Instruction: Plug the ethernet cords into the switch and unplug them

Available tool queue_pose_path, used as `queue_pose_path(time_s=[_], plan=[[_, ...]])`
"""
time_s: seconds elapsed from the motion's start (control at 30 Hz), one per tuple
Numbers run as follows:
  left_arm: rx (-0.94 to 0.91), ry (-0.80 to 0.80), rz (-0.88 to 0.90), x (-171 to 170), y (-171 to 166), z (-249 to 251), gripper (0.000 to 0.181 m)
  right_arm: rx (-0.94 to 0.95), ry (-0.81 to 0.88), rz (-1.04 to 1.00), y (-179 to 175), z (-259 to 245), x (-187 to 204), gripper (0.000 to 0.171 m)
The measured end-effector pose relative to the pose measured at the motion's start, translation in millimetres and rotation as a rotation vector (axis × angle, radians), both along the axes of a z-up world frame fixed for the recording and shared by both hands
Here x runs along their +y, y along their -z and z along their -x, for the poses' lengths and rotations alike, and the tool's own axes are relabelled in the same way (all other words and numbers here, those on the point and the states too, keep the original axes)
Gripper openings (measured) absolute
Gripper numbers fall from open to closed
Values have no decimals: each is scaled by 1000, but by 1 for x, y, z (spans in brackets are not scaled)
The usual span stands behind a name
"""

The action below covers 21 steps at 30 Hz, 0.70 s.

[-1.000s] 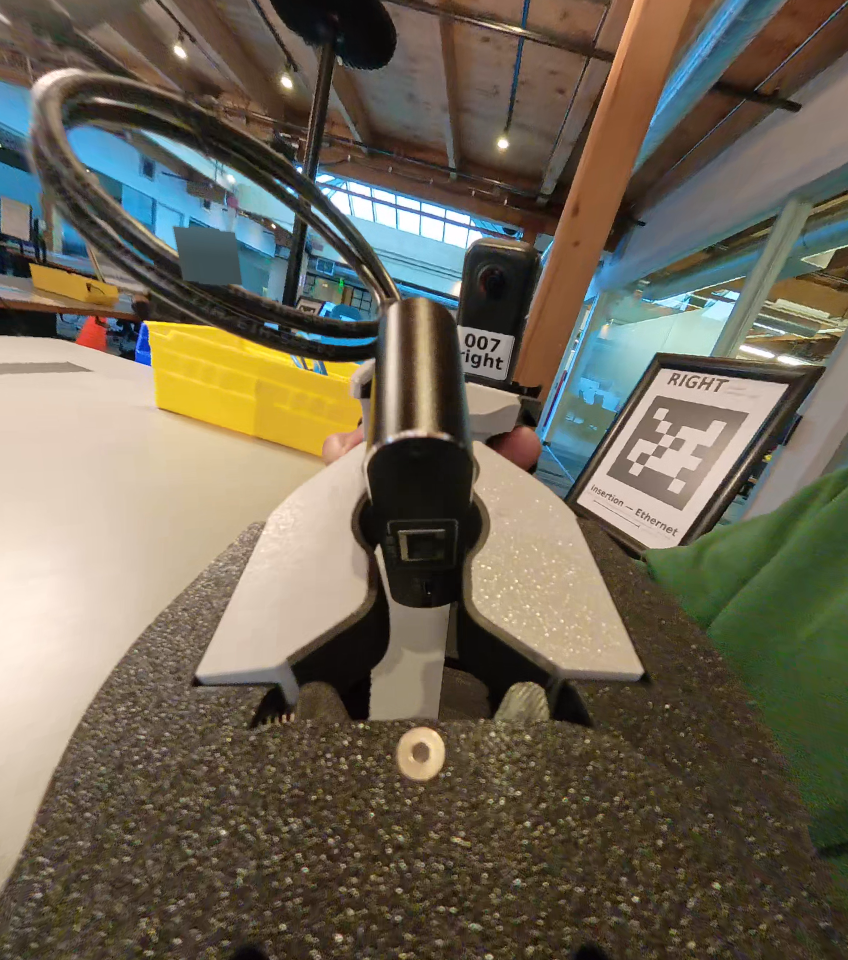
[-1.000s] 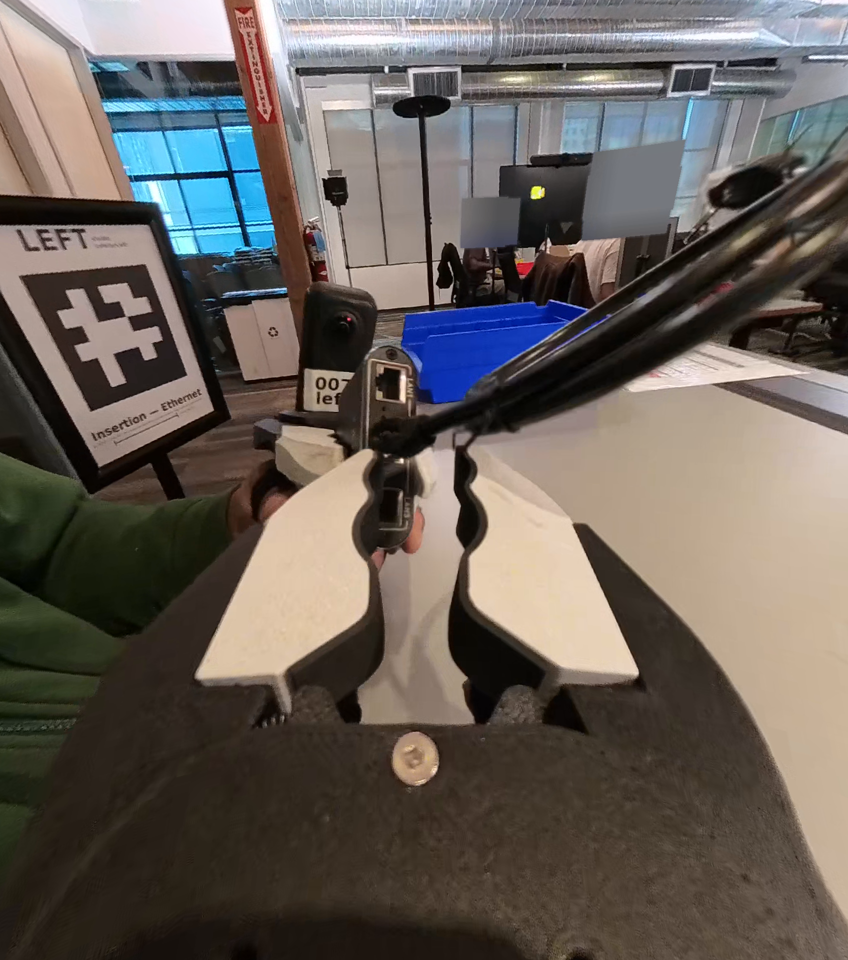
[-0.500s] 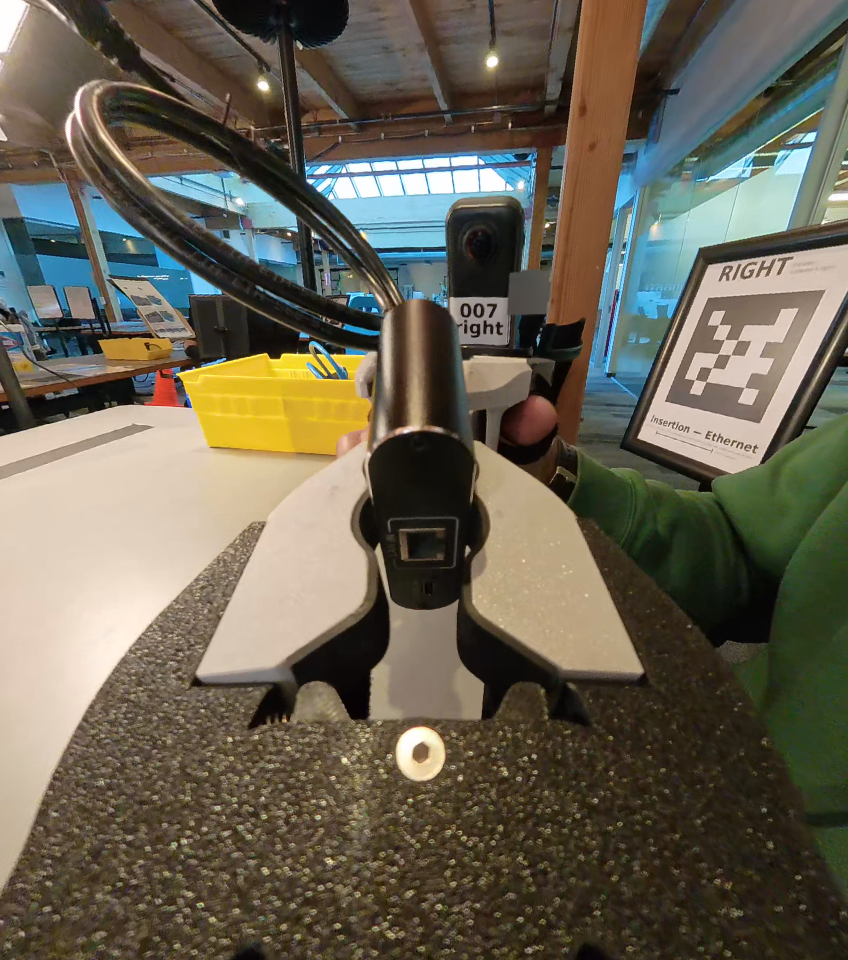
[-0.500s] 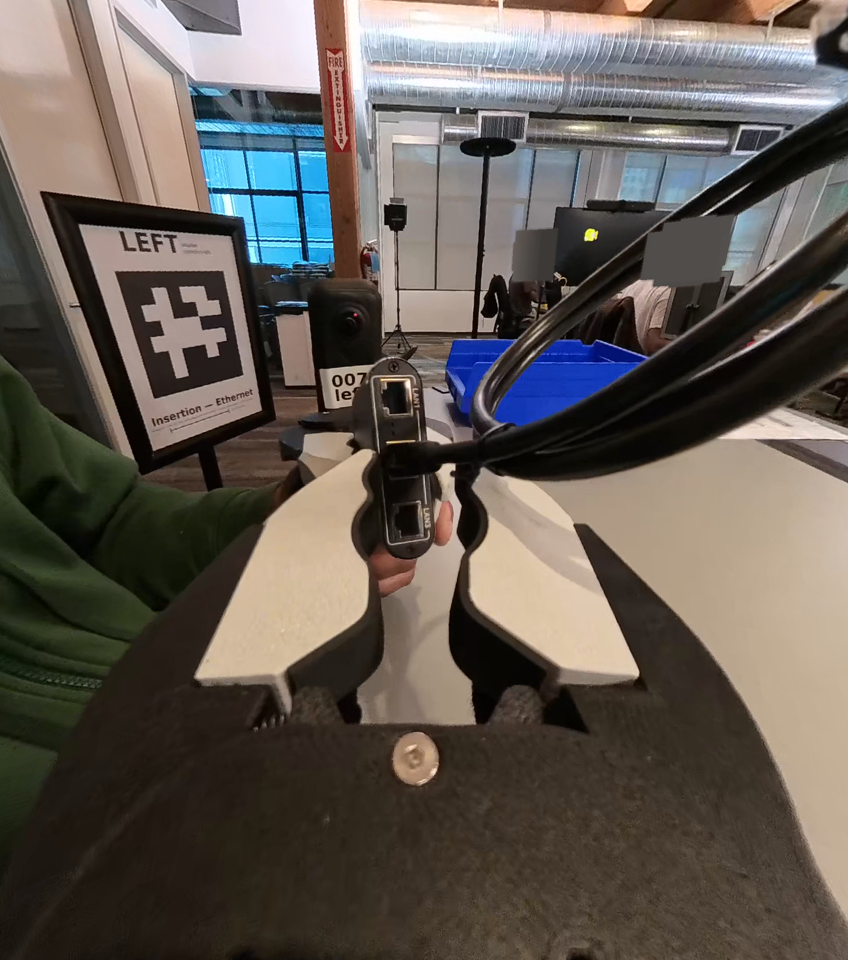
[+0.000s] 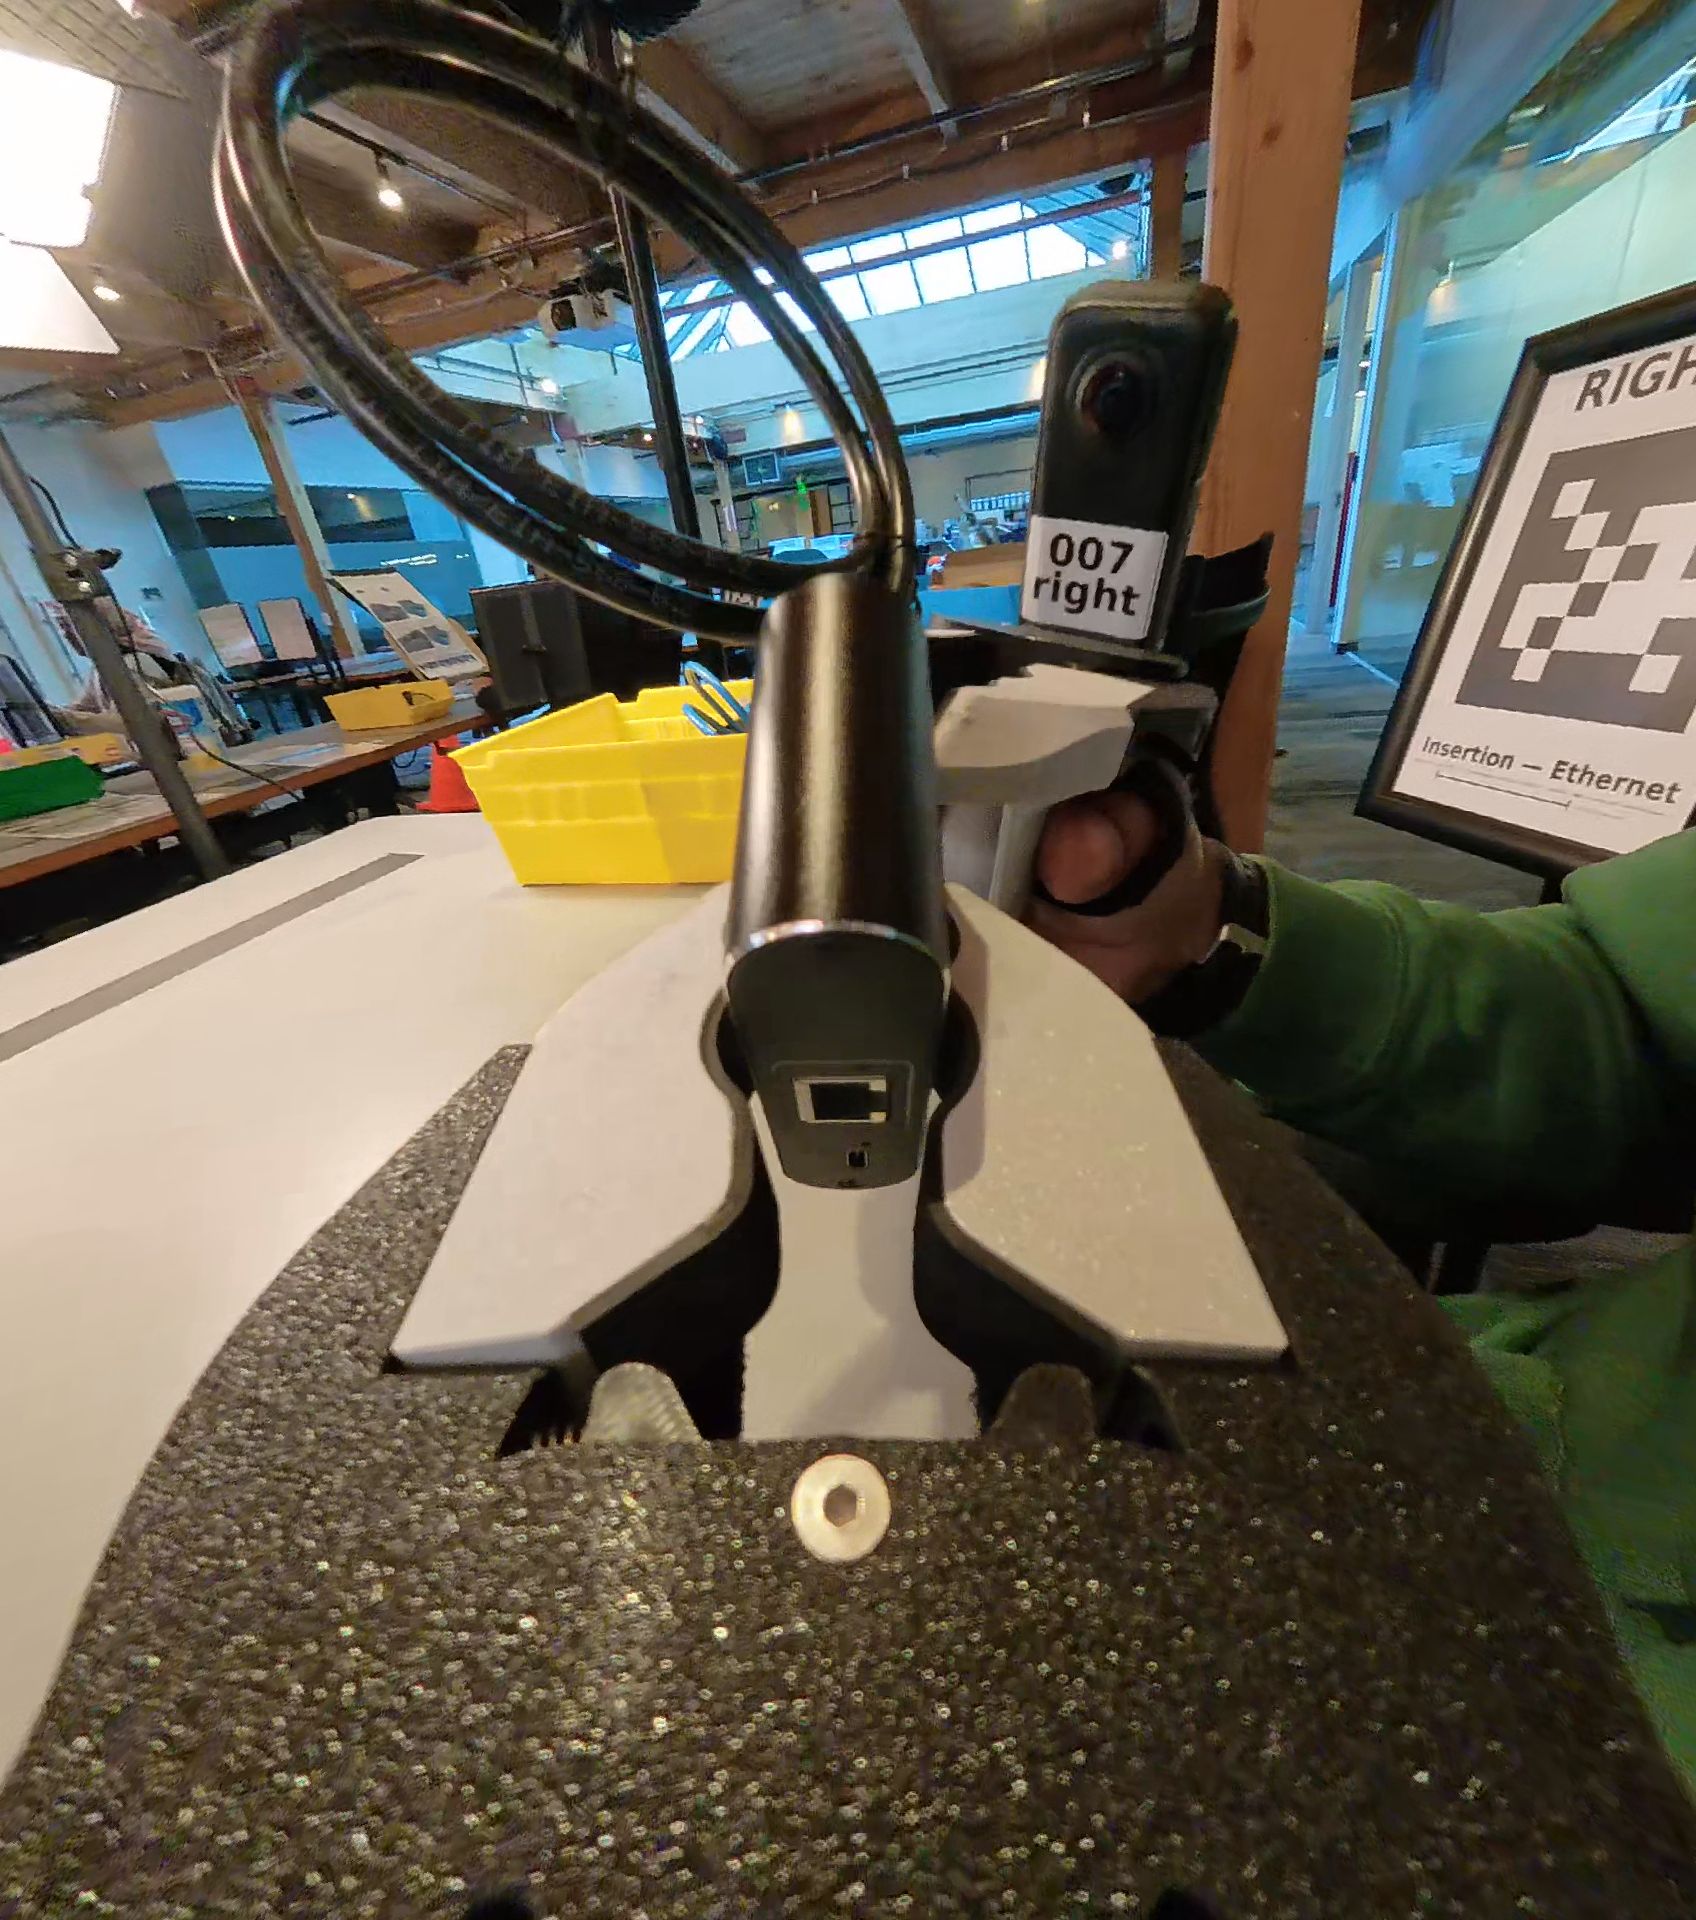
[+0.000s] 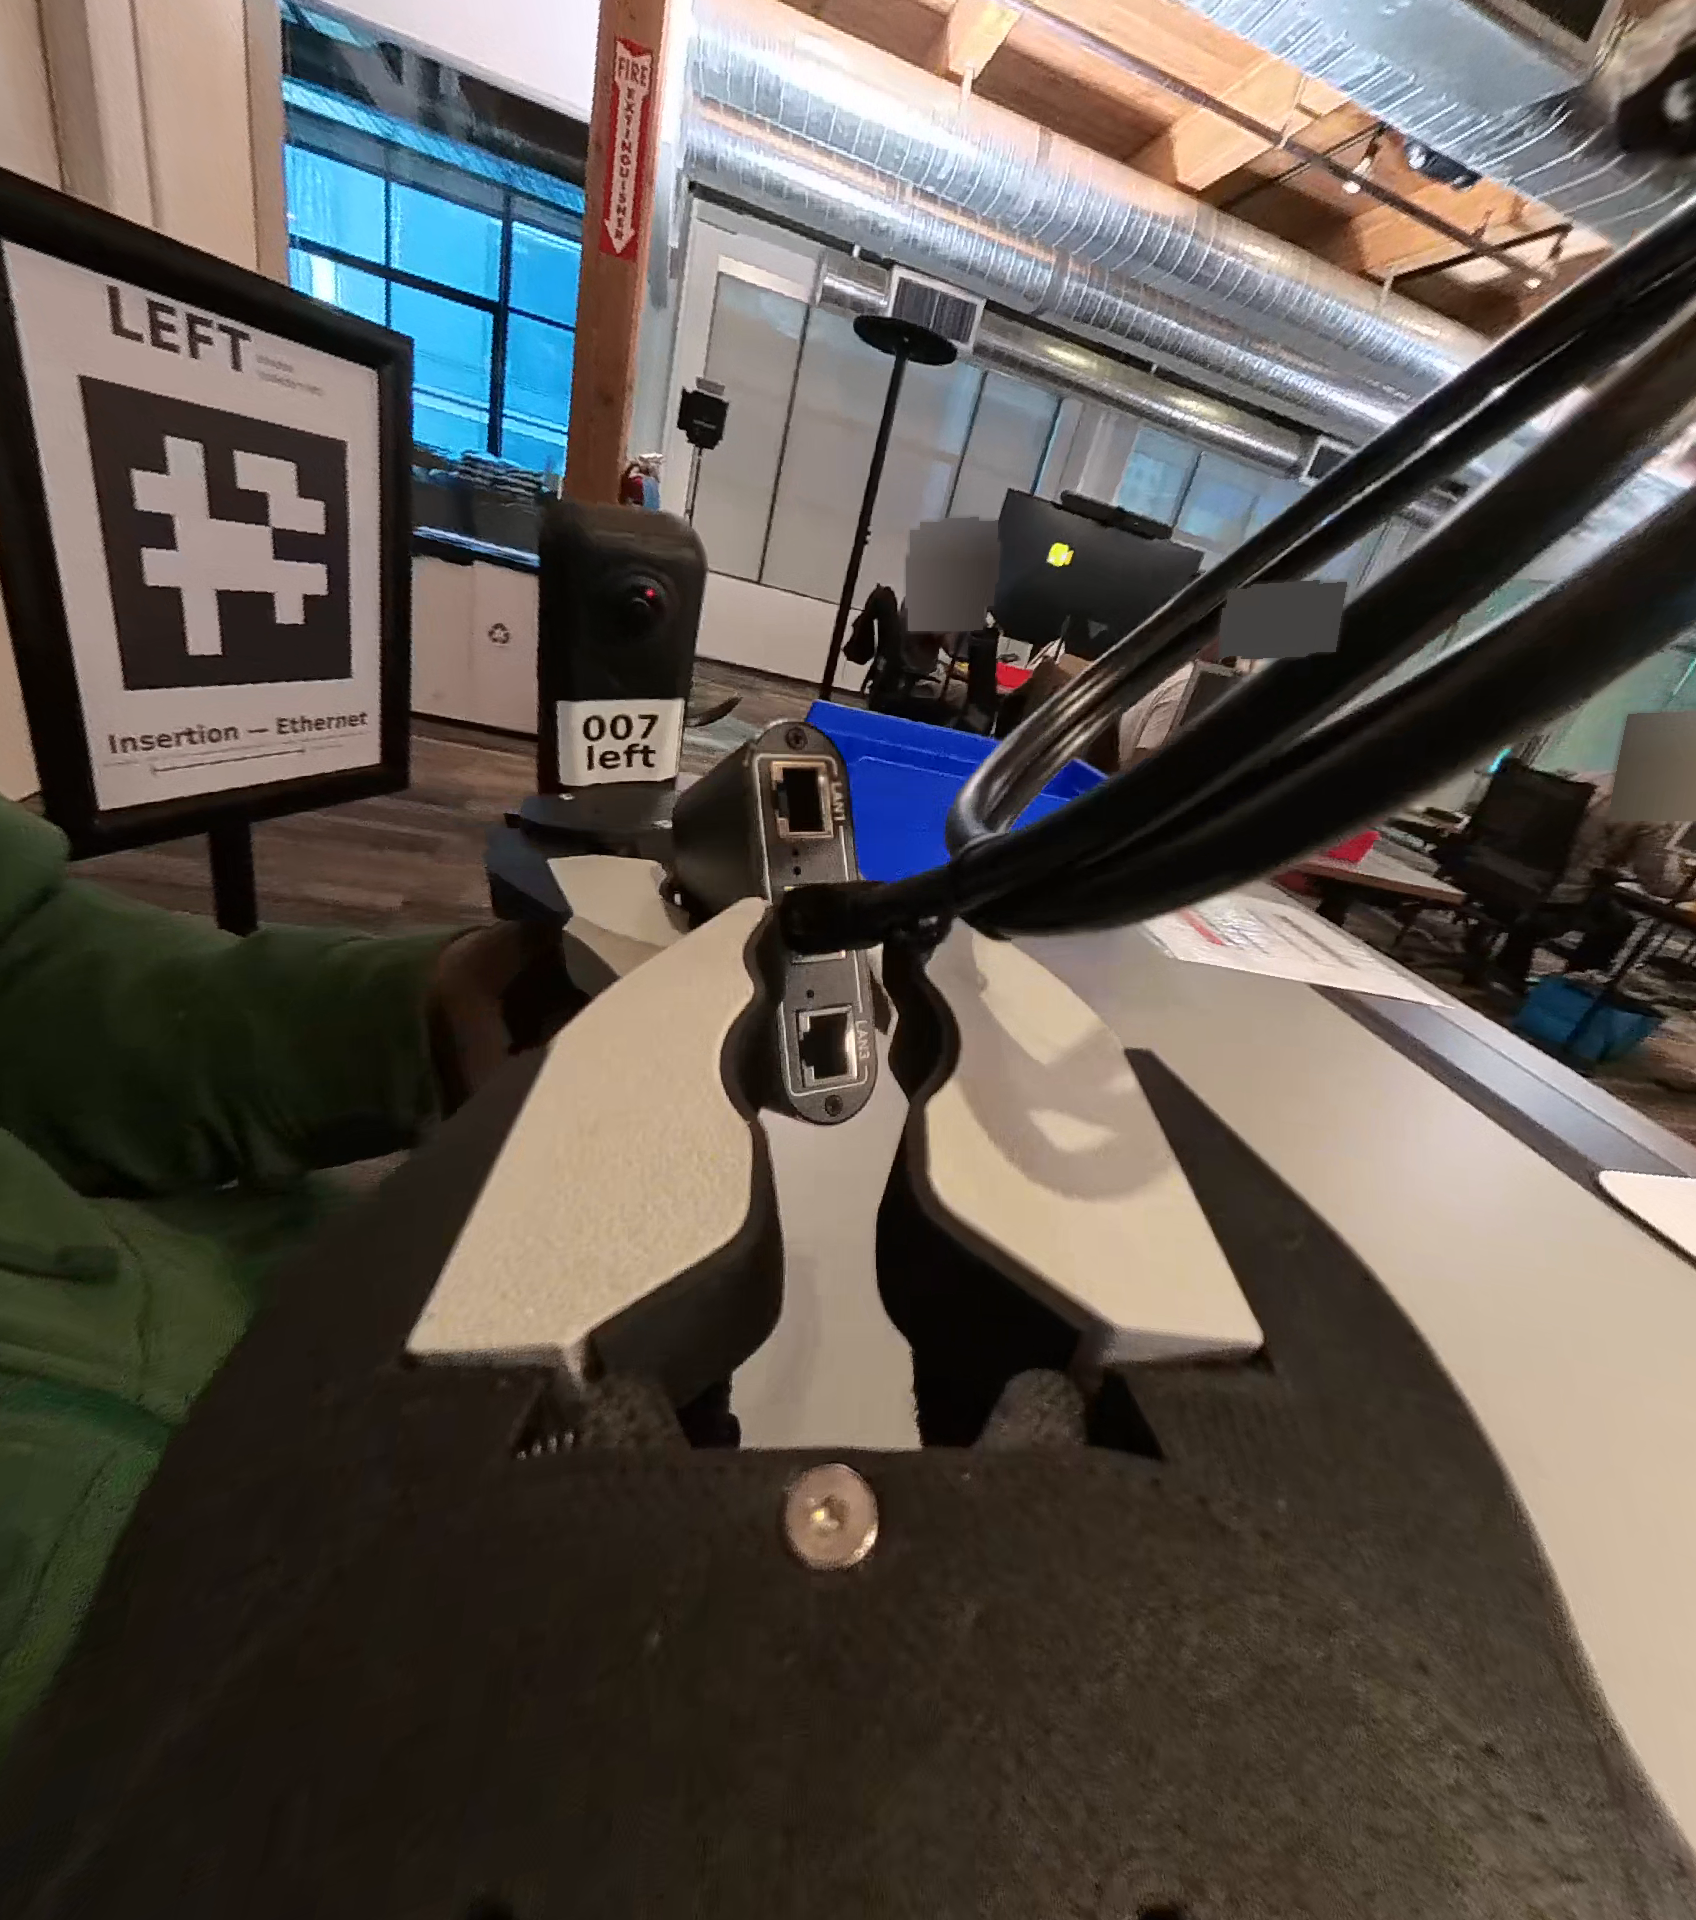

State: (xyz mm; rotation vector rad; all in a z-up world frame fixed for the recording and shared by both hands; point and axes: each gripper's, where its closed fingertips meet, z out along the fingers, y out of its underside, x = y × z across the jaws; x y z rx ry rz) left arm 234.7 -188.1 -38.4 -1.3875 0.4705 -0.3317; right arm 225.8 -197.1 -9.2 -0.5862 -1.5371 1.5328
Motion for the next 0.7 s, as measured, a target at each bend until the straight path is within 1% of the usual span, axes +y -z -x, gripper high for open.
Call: queue_pose_path(time_s=[0.2,0.4,0.57,0.7], plan=[[36,-25,-15,0,0,6,28,31,43,-22,2,4,2,18],[102,-14,-27,2,8,4,29,2,30,-76,7,1,2,17],[153,-58,-101,0,4,6,28,9,45,-82,6,1,0,17],[312,-172,-247,-5,0,8,29,53,60,-149,6,-2,-7,17]])
